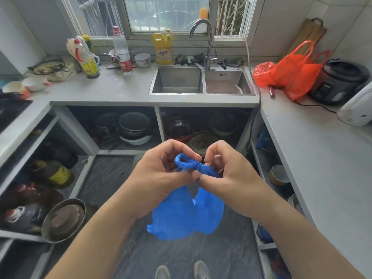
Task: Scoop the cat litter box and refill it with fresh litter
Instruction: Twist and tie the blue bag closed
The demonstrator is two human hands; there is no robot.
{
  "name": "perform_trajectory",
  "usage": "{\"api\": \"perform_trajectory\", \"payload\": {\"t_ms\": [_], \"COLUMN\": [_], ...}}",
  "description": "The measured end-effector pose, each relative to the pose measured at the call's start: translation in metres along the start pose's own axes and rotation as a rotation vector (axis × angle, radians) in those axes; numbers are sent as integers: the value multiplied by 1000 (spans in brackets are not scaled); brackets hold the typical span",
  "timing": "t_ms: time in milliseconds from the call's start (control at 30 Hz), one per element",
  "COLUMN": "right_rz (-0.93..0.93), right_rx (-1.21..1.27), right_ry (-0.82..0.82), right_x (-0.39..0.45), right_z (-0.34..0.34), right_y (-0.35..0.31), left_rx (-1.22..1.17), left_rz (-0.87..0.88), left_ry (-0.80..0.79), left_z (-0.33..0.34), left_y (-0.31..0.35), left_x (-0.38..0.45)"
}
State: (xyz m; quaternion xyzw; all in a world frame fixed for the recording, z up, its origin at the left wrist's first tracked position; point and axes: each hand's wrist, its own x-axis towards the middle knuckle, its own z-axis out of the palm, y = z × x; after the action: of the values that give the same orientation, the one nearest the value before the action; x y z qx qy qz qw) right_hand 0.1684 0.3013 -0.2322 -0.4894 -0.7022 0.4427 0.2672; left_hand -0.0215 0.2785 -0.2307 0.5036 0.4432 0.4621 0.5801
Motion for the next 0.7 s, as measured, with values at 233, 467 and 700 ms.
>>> {"api": "perform_trajectory", "payload": {"t_ms": [233, 467, 700], "right_rz": [52, 186, 312], "right_rx": [249, 592, 926], "right_ry": [-122, -189, -302], "right_x": [6, 18, 30], "right_z": [-15, -19, -15], "right_y": [6, 25, 43], "left_rx": [264, 562, 482], "left_rz": [302, 581, 515], "left_ry": [178, 307, 426], "left_z": [20, 33, 38], "left_y": [-13, -23, -40], "left_x": [5, 17, 25]}}
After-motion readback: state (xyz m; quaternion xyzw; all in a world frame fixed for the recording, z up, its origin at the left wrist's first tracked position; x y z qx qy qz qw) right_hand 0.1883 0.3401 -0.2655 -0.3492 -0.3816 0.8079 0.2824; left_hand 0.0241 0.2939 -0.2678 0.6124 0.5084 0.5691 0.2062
